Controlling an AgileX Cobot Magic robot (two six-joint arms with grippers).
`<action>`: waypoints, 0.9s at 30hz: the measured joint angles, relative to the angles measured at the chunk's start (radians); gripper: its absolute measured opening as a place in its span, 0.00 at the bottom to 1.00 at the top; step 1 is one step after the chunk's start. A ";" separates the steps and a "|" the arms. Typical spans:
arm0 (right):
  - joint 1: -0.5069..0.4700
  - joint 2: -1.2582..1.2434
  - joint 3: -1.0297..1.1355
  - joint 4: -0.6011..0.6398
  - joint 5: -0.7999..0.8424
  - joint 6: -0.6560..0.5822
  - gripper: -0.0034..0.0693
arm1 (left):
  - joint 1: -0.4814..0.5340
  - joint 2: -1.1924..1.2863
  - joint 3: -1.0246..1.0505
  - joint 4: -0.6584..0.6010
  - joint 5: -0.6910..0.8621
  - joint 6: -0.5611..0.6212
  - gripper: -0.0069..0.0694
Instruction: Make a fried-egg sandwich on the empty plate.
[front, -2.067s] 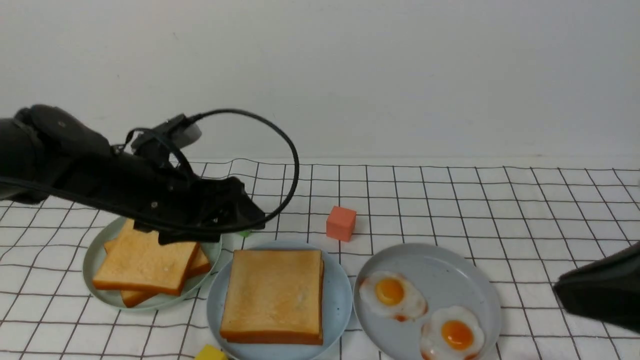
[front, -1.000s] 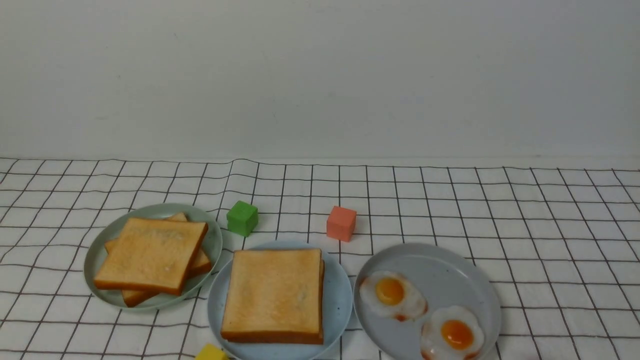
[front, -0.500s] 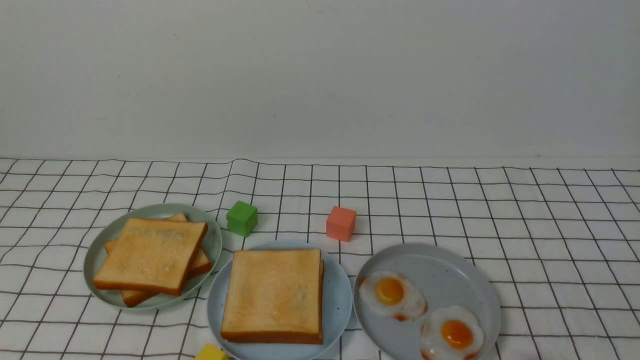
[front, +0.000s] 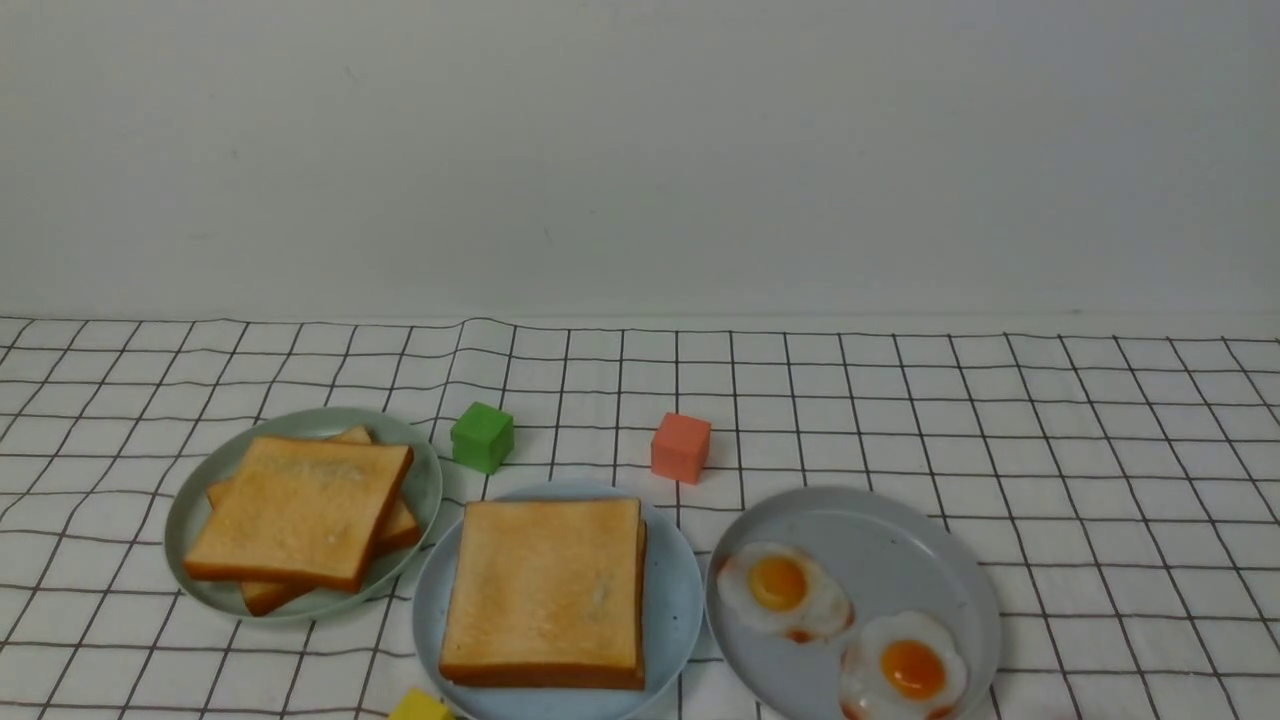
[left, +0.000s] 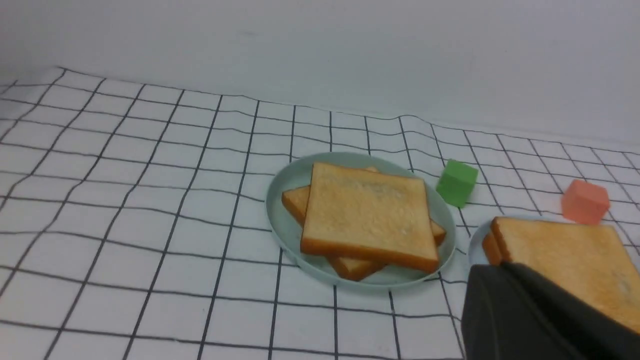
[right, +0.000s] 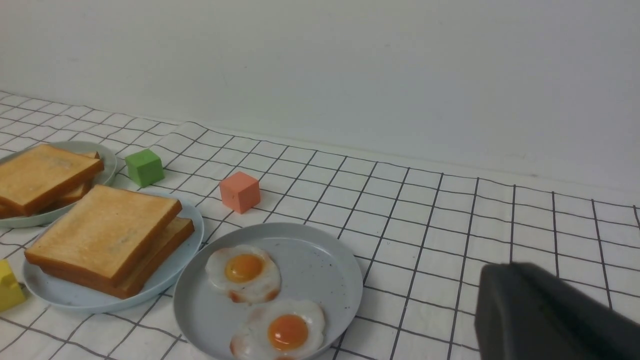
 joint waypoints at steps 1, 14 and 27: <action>0.000 0.000 0.000 0.000 0.000 0.000 0.06 | 0.010 -0.006 0.042 -0.001 -0.023 -0.001 0.07; 0.000 -0.002 0.001 0.000 -0.001 0.000 0.07 | -0.020 -0.008 0.210 0.012 -0.055 0.014 0.08; 0.000 -0.002 0.001 0.000 -0.001 0.000 0.08 | -0.018 -0.008 0.211 0.014 -0.058 0.007 0.09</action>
